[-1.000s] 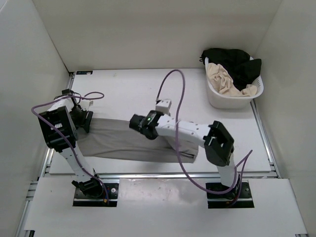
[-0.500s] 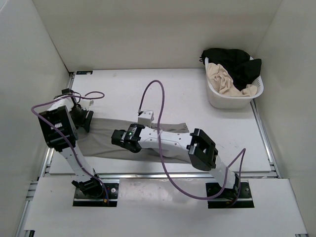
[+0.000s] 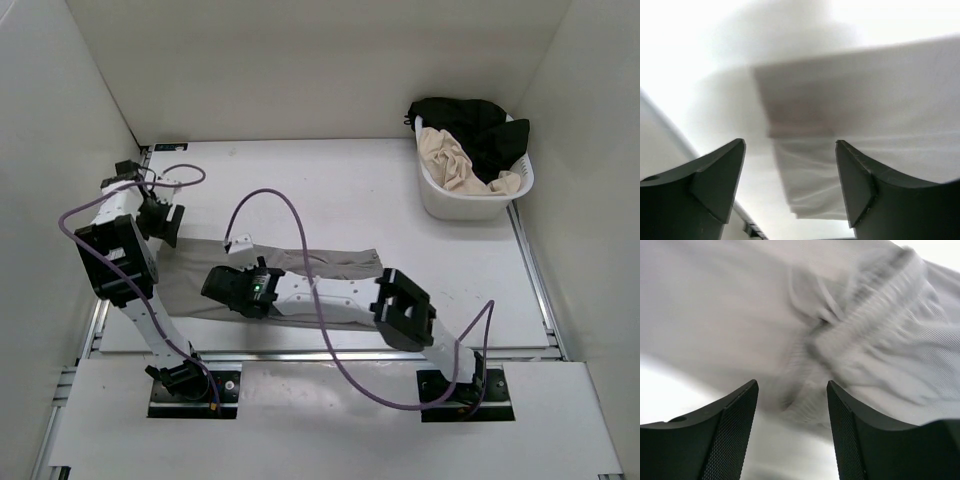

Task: Fold and stack the trousers
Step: Fold the trousers

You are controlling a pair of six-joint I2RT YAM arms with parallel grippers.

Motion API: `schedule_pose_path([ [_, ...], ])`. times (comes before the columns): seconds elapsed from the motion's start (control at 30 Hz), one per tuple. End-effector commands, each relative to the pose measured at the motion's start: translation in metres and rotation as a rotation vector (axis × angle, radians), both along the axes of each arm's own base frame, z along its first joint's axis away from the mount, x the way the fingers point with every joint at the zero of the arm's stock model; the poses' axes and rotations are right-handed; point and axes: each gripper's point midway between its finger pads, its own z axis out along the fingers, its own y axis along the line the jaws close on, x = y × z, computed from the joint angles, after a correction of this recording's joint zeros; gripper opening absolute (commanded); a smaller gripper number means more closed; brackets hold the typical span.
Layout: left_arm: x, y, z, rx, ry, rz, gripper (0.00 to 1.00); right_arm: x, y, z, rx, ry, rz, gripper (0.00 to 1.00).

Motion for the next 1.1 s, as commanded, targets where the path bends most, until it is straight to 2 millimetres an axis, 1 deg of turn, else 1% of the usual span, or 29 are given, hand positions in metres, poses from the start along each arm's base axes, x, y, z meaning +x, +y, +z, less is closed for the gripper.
schedule_pose_path([
  [0.0, 0.026, 0.006, 0.054, 0.012, -0.161, 0.015, 0.9, -0.016, 0.041, 0.109, 0.265, -0.047, 0.245, 0.63],
  [0.03, 0.03, 0.007, 0.064, 0.018, -0.187, 0.026, 0.95, -0.02, 0.038, 0.112, 0.272, -0.034, 0.259, 0.63],
  [0.07, 0.035, 0.011, 0.077, 0.018, -0.225, 0.042, 0.97, -0.026, 0.033, 0.115, 0.273, -0.033, 0.268, 0.63],
  [0.1, 0.037, 0.011, 0.09, 0.029, -0.257, 0.042, 1.0, -0.03, 0.02, 0.115, 0.277, -0.018, 0.249, 0.63],
  [0.2, 0.039, 0.01, 0.103, 0.031, -0.294, 0.037, 1.0, -0.035, -0.01, 0.103, 0.229, 0.022, 0.201, 0.67],
  [0.23, 0.038, 0.007, 0.106, 0.018, -0.299, 0.031, 1.0, -0.033, -0.018, 0.101, 0.228, 0.019, 0.151, 0.67],
  [0.27, 0.037, -0.001, 0.108, -0.021, -0.296, 0.019, 1.0, -0.028, -0.034, 0.099, 0.215, 0.019, 0.104, 0.67],
  [0.3, 0.035, -0.007, 0.117, -0.045, -0.311, -0.006, 1.0, -0.028, -0.048, 0.096, 0.194, 0.019, 0.064, 0.65],
  [0.33, 0.031, -0.017, 0.133, -0.069, -0.346, -0.036, 1.0, -0.026, -0.06, 0.094, 0.192, 0.011, 0.026, 0.63],
  [0.37, 0.024, -0.035, 0.142, -0.141, -0.362, -0.103, 1.0, -0.023, -0.075, 0.105, 0.259, 0.014, -0.068, 0.6],
  [0.4, 0.016, -0.055, 0.146, -0.181, -0.361, -0.16, 1.0, -0.024, -0.101, 0.083, 0.208, 0.014, -0.121, 0.55],
  [0.43, 0.003, -0.073, 0.16, -0.197, -0.386, -0.223, 1.0, -0.022, -0.118, 0.076, 0.209, 0.028, -0.172, 0.55],
  [0.47, -0.008, -0.095, 0.161, -0.242, -0.388, -0.329, 1.0, -0.017, -0.137, 0.079, 0.247, 0.034, -0.228, 0.55],
  [0.5, -0.03, -0.124, 0.143, -0.301, -0.309, -0.392, 0.95, -0.017, -0.15, 0.069, 0.271, 0.063, -0.294, 0.55],
  [0.53, -0.044, -0.139, 0.142, -0.316, -0.302, -0.439, 0.91, -0.016, -0.178, 0.042, 0.217, 0.088, -0.347, 0.55],
  [0.57, -0.054, -0.152, 0.133, -0.333, -0.269, -0.468, 0.86, -0.016, -0.19, 0.042, 0.233, 0.09, -0.372, 0.55],
  [0.6, -0.074, -0.177, 0.111, -0.377, -0.194, -0.536, 0.79, -0.015, -0.197, 0.037, 0.232, 0.089, -0.381, 0.57],
  [0.63, -0.083, -0.188, 0.102, -0.395, -0.155, -0.552, 0.66, -0.014, -0.213, 0.027, 0.204, 0.089, -0.394, 0.59],
  [0.67, -0.09, -0.196, 0.096, -0.408, -0.124, -0.566, 0.62, -0.014, -0.22, 0.021, 0.178, 0.089, -0.396, 0.63],
  [0.7, -0.097, -0.205, 0.088, -0.427, -0.078, -0.559, 0.62, -0.016, -0.22, 0.016, 0.168, 0.101, -0.379, 0.68],
  [0.73, -0.107, -0.215, 0.076, -0.444, -0.021, -0.575, 0.63, -0.013, -0.225, 0.013, 0.147, 0.097, -0.371, 0.7],
  [0.77, -0.109, -0.219, 0.071, -0.45, -0.001, -0.576, 0.7, -0.015, -0.228, 0.009, 0.13, 0.106, -0.362, 0.7],
  [0.83, -0.114, -0.232, 0.067, -0.472, 0.025, -0.589, 0.76, -0.016, -0.23, 0.001, 0.099, 0.107, -0.349, 0.7],
  [0.87, -0.112, -0.236, 0.067, -0.47, 0.016, -0.607, 0.78, -0.015, -0.228, 0.001, 0.109, 0.105, -0.348, 0.7],
  [0.9, -0.11, -0.244, 0.068, -0.483, 0.002, -0.615, 0.8, -0.015, -0.232, -0.005, 0.085, 0.099, -0.353, 0.7],
  [0.93, -0.111, -0.255, 0.068, -0.487, 0.005, -0.627, 0.8, -0.014, -0.238, -0.009, 0.076, 0.103, -0.37, 0.7],
  [1.0, -0.109, -0.266, 0.066, -0.477, -0.001, -0.644, 0.8, -0.012, -0.242, -0.016, 0.073, 0.106, -0.394, 0.68],
  [1.03, -0.103, -0.273, 0.063, -0.481, -0.012, -0.636, 0.8, -0.012, -0.249, -0.023, 0.066, 0.11, -0.411, 0.65],
  [1.07, -0.107, -0.283, 0.059, -0.485, 0.004, -0.655, 0.8, -0.012, -0.248, -0.025, 0.078, 0.11, -0.42, 0.65],
])
